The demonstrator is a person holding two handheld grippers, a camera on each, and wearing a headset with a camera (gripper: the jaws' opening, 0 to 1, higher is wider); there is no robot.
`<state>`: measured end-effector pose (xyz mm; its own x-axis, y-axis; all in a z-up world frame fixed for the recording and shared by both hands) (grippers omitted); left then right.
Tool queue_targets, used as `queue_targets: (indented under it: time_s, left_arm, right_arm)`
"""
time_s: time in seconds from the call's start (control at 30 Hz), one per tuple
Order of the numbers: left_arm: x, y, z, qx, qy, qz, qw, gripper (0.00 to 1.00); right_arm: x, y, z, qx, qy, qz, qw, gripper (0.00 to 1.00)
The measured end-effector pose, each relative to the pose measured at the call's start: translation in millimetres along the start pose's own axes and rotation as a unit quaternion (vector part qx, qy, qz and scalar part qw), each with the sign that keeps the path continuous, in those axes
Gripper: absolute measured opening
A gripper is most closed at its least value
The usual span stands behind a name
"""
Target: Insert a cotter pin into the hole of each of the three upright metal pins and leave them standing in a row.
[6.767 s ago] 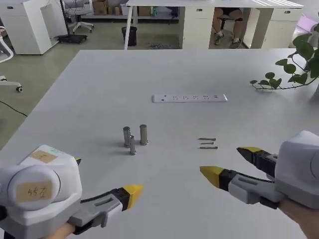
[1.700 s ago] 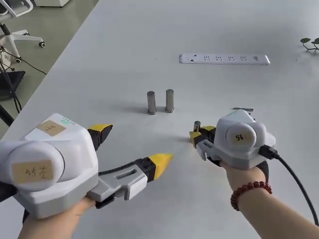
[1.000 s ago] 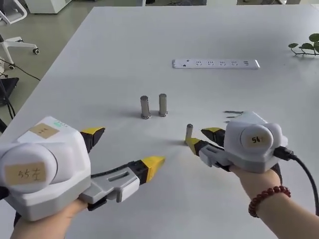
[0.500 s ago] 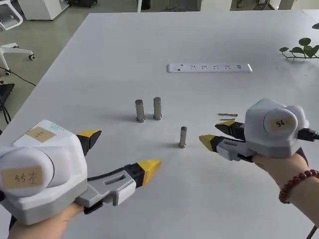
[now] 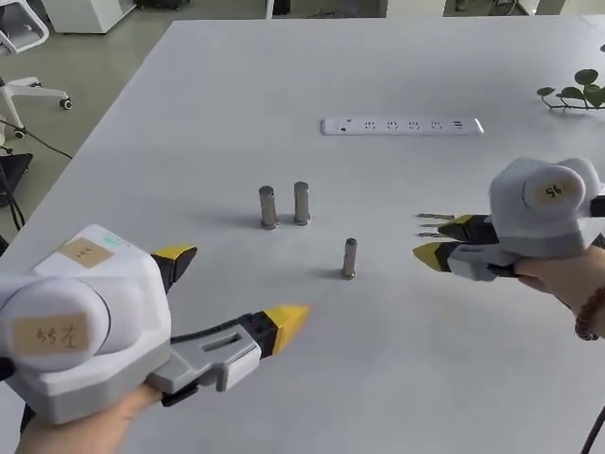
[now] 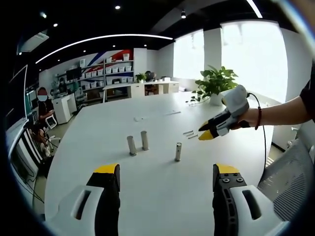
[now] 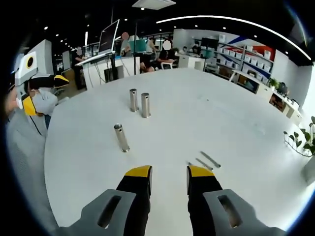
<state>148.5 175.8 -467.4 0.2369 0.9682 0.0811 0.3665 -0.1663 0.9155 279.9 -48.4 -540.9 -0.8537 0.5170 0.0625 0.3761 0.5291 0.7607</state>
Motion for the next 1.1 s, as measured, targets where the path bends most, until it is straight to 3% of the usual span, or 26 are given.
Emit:
queue_targets:
  time_s: [0.47,0.6,0.8,1.1]
  left_arm:
    - [3.5,-7.4,5.8,0.012,0.004,-0.002,0.9999,0.76]
    - [3.7,-8.1,7.7,0.013,0.003,-0.003,0.9999,0.75]
    - [5.2,-11.2,11.9,0.019,0.004,-0.003,0.9998,0.75]
    - [6.9,-16.9,16.5,0.030,0.006,-0.005,0.9995,0.75]
  right_arm:
    - [-47.1,-5.8,-0.2,0.055,-0.003,-0.013,0.9984,0.16]
    - [-70.0,-1.0,6.4,0.063,-0.002,-0.017,0.9978,0.14]
    - [-74.5,-5.7,18.2,0.095,0.012,-0.040,0.9946,0.11]
    - [-84.6,-19.8,33.1,0.129,0.036,-0.045,0.9899,0.09]
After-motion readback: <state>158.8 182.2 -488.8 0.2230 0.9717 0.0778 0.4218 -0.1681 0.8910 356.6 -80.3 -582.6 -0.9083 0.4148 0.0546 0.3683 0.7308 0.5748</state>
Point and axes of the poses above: the centre of the closed fingertips' face, and the gripper's own axes: z roughly forward along the fingers, x roughly to its left, y roughly out of its top, the point moved 3 cm from there along -z, roughly backward along the fingers, and after that the axes turned 15 degrees about y, right-handed, at the moved point
